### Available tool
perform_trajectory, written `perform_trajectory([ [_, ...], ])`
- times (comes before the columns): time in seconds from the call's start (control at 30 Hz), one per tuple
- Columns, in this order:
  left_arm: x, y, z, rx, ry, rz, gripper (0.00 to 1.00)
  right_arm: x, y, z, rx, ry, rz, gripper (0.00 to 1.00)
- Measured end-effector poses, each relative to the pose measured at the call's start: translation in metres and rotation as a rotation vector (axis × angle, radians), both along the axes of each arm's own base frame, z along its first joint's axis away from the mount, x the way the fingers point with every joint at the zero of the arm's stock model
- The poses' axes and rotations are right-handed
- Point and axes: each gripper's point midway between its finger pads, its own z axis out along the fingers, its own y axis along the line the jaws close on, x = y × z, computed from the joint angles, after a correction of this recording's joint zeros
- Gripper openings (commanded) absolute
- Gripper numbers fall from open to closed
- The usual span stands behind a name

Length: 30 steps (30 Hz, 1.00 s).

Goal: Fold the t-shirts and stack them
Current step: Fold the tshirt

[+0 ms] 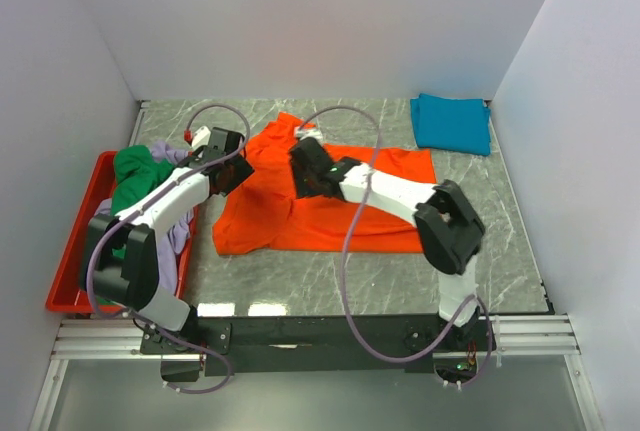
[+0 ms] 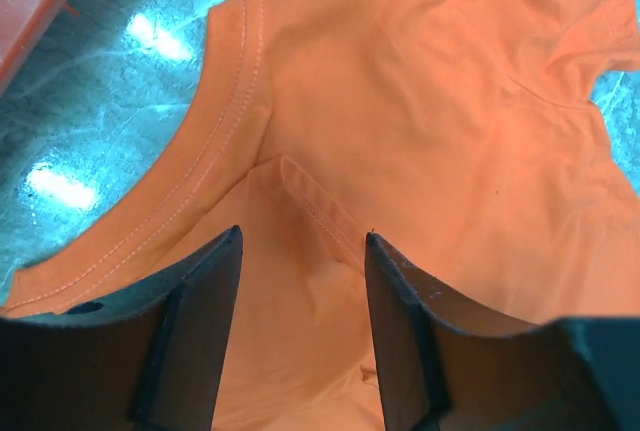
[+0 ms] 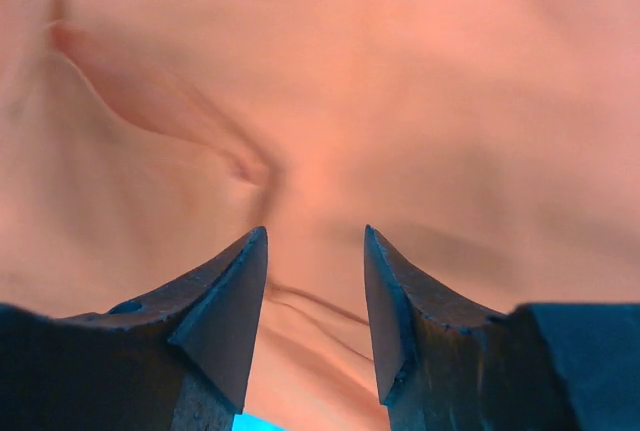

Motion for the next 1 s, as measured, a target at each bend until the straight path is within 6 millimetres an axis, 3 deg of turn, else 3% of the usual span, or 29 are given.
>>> perform_trajectory([
  [0.17,-0.004,-0.004,0.013,-0.033,-0.032,-0.021,0.51,0.004,-0.071,0.033,0.043,-0.013,-0.135,0.50],
  [0.27,-0.018,-0.012,0.022,-0.070,-0.067,-0.055,0.34,-0.007,-0.117,0.049,0.083,-0.030,-0.228,0.48],
  [0.4,-0.041,-0.034,0.016,-0.102,-0.068,-0.135,0.15,-0.042,-0.151,0.032,0.092,0.008,-0.283,0.47],
  [0.5,-0.057,-0.051,-0.002,-0.115,-0.035,-0.197,0.01,-0.070,-0.169,0.004,0.075,0.072,-0.303,0.47],
  [0.67,-0.080,-0.049,-0.036,-0.106,0.035,-0.220,0.01,-0.095,-0.191,-0.030,0.043,0.154,-0.344,0.49],
  [0.83,-0.101,-0.039,-0.063,-0.091,0.089,-0.216,0.01,-0.095,-0.194,-0.038,0.059,0.168,-0.357,0.49],
  [1.0,-0.113,-0.033,-0.070,-0.088,0.097,-0.213,0.01,-0.091,-0.192,-0.042,0.072,0.173,-0.359,0.49],
])
